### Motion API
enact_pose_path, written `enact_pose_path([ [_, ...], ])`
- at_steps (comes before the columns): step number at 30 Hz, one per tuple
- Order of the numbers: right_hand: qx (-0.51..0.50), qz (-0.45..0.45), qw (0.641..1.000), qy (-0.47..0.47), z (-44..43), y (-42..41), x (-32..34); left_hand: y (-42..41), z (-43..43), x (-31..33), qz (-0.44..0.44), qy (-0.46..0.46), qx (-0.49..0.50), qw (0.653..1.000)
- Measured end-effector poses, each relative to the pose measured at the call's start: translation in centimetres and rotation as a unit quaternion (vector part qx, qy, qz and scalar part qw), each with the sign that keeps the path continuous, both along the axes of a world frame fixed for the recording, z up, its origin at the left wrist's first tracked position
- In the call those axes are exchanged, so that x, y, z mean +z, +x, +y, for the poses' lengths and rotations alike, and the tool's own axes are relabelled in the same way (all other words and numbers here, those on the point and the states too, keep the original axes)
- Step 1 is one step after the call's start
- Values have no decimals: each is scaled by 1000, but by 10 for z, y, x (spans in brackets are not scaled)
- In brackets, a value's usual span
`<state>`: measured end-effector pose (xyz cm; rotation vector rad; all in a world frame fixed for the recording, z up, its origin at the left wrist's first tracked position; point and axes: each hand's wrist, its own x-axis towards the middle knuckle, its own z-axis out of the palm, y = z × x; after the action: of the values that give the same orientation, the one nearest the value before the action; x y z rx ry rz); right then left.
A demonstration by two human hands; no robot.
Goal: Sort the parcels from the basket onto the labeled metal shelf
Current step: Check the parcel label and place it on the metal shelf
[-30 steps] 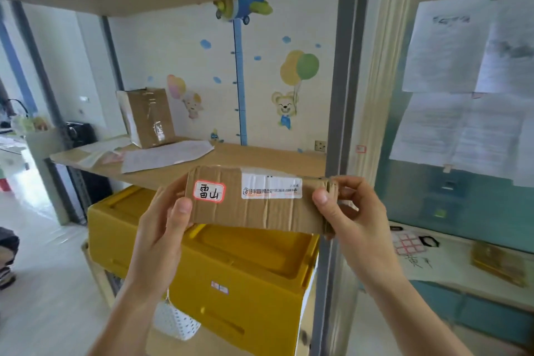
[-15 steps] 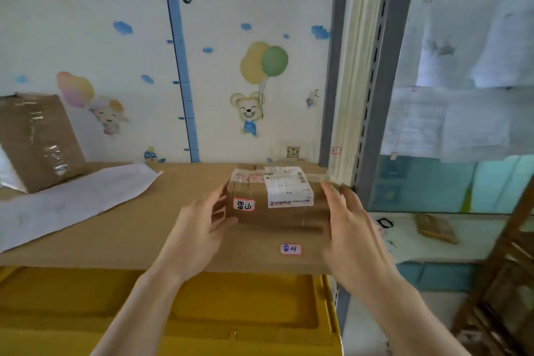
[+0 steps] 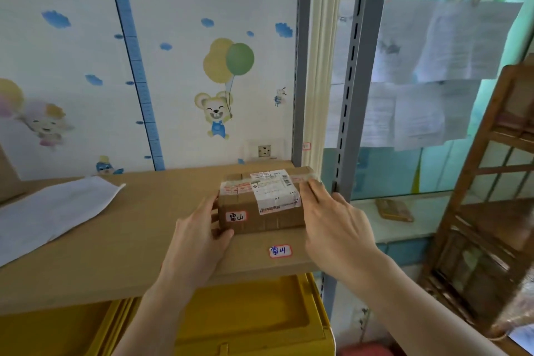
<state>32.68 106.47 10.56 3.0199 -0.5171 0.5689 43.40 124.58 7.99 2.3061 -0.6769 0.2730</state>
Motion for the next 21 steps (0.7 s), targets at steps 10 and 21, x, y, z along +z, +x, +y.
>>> enact_pose_path([
  [10, 164, -208, 962, 72, -43, -65, 7, -67, -10, 20, -160, -104, 26, 981],
  [21, 97, -242, 960, 104, -251, -294, 4, -254, -271, 20, -169, -165, -289, 928],
])
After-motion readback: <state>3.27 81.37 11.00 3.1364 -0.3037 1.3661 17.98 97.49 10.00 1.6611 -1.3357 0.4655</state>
